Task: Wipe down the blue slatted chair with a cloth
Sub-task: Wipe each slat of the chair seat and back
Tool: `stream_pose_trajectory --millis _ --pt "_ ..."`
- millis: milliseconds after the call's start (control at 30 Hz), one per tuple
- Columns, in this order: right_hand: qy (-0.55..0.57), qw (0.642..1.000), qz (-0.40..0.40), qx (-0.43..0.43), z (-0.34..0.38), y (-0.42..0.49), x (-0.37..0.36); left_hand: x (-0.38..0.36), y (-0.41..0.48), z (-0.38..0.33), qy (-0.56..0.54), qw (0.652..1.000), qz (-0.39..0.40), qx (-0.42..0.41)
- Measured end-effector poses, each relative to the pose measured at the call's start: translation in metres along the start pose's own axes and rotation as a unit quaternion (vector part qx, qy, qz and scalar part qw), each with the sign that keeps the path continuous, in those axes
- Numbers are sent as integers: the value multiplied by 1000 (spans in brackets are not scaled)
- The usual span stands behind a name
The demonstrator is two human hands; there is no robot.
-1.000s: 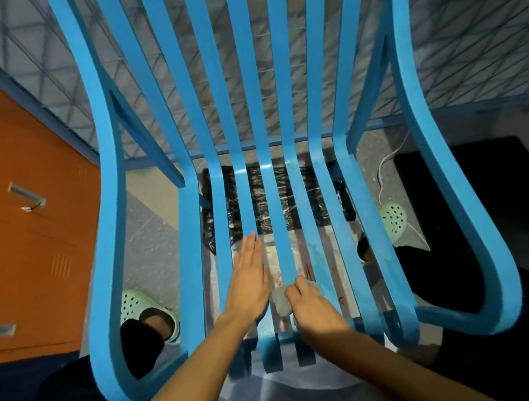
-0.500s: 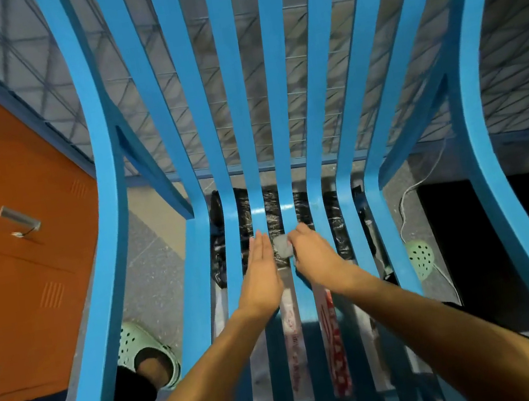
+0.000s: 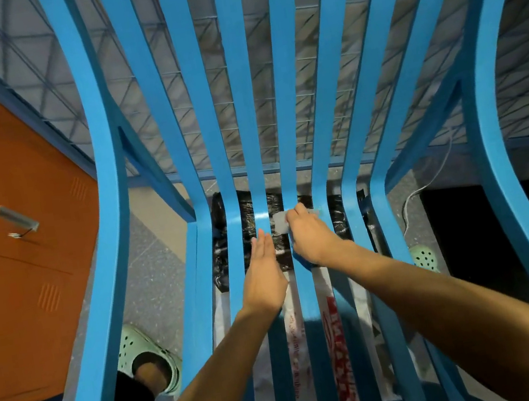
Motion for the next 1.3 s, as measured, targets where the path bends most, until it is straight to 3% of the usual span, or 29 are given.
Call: stream_pose_trajectory --millis 267,433,1300 --pt "-56 998 0 -5 9 -7 1 -4 -42 3 -13 1000 6 15" --pt "-3 1000 3 -12 19 -36 -9 -6 -62 9 -25 999 8 21" --pt "-12 999 5 49 81 -264 -65 -9 -185 24 -28 996 79 -7"
Point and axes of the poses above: each hand's wrist, its own y-axis towards the middle knuckle, its own x-axis out of the back of the hand, z = x × y, the point moved 2 cm from there along y, towards the middle knuckle, and after that the axes turned 3 degrees about x, right-handed, at the moved point
